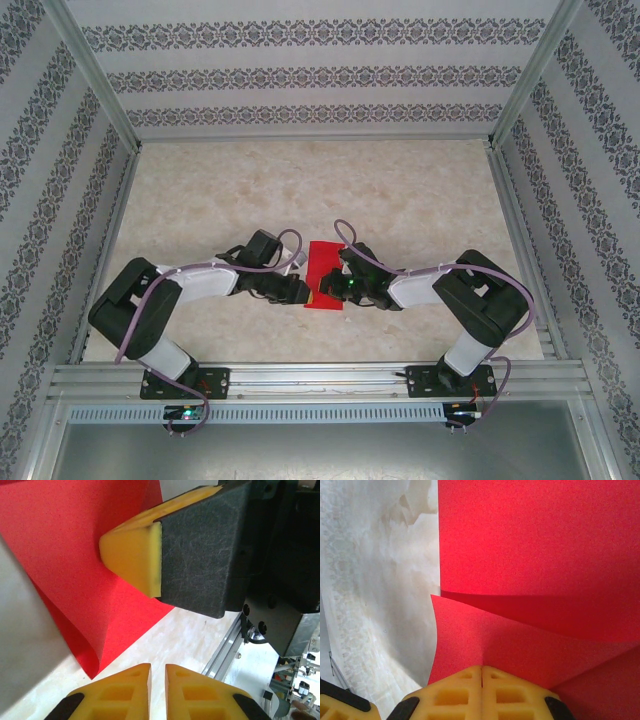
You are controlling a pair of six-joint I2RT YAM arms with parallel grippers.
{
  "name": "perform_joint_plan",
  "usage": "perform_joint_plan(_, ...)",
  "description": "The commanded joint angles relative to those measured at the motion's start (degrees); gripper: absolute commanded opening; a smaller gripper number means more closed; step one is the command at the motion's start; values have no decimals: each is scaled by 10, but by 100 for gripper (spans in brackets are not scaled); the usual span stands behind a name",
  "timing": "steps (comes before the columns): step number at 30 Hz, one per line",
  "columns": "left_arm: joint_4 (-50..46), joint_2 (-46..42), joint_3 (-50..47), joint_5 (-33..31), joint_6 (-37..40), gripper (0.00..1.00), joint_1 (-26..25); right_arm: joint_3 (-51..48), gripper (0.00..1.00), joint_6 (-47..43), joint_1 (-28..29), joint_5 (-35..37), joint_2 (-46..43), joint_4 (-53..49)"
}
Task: Fold a paper plane with a square sheet of paper (fold left side to right side)
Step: Fold the triangle a second time at the center of the table.
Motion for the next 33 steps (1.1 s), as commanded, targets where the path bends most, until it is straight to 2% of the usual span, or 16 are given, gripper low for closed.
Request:
perform_joint_plan(1, -6, 14, 25, 10, 28, 14, -8, -5, 0, 1, 9, 7, 25, -39)
perform_joint_plan(33, -39, 75, 45, -51, 68, 14, -9, -9, 0, -2, 9, 7, 26, -44)
